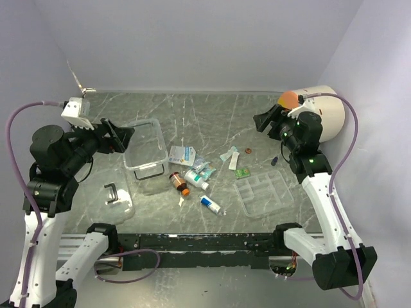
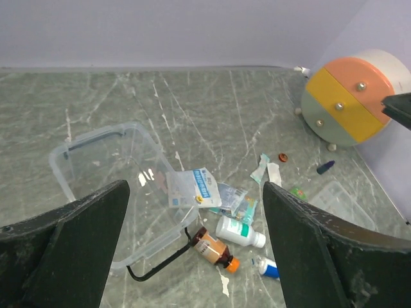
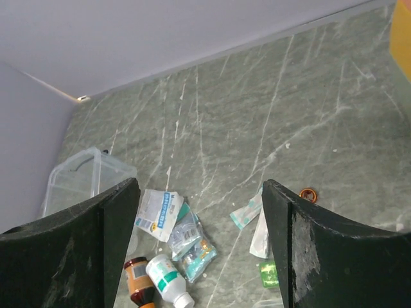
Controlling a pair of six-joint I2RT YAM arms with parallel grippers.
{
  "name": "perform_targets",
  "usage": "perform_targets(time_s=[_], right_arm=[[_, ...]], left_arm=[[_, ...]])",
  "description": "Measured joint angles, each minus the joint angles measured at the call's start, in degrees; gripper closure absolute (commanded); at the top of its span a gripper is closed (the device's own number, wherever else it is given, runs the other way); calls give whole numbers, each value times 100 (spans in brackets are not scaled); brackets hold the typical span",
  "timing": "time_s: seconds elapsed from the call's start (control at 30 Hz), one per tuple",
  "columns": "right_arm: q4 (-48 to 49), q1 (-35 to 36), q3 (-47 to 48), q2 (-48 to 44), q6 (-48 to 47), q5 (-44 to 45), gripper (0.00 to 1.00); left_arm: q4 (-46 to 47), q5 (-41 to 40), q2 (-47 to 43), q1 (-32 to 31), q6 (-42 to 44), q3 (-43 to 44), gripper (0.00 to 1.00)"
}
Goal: Organize the medicine kit
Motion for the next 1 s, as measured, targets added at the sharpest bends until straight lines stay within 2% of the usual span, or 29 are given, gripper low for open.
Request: perform_targets(time_s=[0.27,0.43,0.5,0.63,0.8,1.0], right_arm=[[605,-260,-291,214,214,-975,21],[870,-297,-367,389,256,-1473,25],[999,-304,-367,573,299,-1692,26],[1279,-245,-435,1067,398,-1971,29],[1563,304,-505,1816,577,-1899,32],[1773,1480,-455,2669,616,-1449,41]], left_arm=[[149,710,101,-42,-7,-52,2],[463,1311,101,-79,-57,-243,3],[651,1493,74,-81,-101,-411,5],[938,1620,15,-83,-273,-883,15],[866,964,186,-90,-546,-1119,20],[507,-595,411,-94,-1038,-1456,21]])
